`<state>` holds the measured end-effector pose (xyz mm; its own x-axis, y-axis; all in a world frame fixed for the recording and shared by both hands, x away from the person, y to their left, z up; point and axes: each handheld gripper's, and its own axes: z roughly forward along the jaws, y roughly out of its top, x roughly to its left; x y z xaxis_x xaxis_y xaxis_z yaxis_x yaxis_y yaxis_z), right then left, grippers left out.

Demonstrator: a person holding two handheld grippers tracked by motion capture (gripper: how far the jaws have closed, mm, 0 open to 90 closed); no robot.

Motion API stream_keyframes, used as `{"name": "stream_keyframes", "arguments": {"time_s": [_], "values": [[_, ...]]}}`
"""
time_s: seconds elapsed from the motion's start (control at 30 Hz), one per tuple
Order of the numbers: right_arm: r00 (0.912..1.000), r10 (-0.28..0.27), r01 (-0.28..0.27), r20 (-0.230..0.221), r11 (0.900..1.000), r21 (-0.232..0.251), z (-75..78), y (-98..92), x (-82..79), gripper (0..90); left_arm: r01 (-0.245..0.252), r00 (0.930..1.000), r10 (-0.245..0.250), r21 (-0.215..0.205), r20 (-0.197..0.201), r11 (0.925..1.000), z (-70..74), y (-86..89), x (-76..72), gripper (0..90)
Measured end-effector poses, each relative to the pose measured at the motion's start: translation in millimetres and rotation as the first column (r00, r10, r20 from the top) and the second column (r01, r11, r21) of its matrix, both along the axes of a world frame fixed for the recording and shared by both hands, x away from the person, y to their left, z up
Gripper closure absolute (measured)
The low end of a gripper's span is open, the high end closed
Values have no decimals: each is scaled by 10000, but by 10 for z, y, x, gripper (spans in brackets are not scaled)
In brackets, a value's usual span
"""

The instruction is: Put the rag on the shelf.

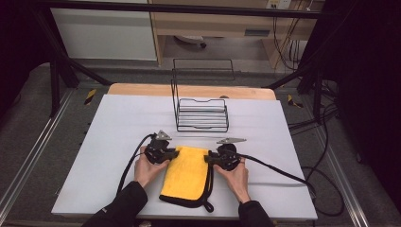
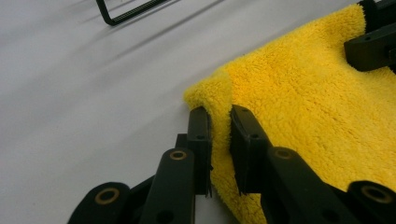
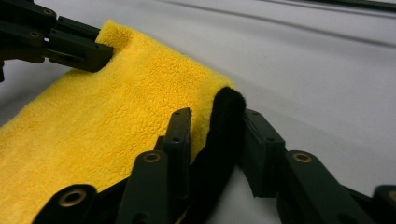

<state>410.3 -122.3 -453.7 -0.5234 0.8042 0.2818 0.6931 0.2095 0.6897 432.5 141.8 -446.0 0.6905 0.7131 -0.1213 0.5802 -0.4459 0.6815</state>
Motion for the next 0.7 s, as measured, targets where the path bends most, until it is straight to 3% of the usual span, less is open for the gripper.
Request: {"name": "stream_keyframes", "arguments": {"time_s": [0.33, 0.43, 0.7], "values": [[9996, 40, -34, -280, 9998, 215, 10, -5, 21, 772, -14, 10000, 14, -147, -12, 9999, -5, 11, -1, 793], [9998, 58, -54, -187, 9997, 222, 13, -7, 12, 783, -137, 9995, 124, -422, -299, 9990, -3, 36, 18, 803], [9997, 225, -229, 124, 9992, 338, 77, -36, -18, 792, -45, 10000, 45, -659, -2, 9978, 84, 86, -15, 827]]}}
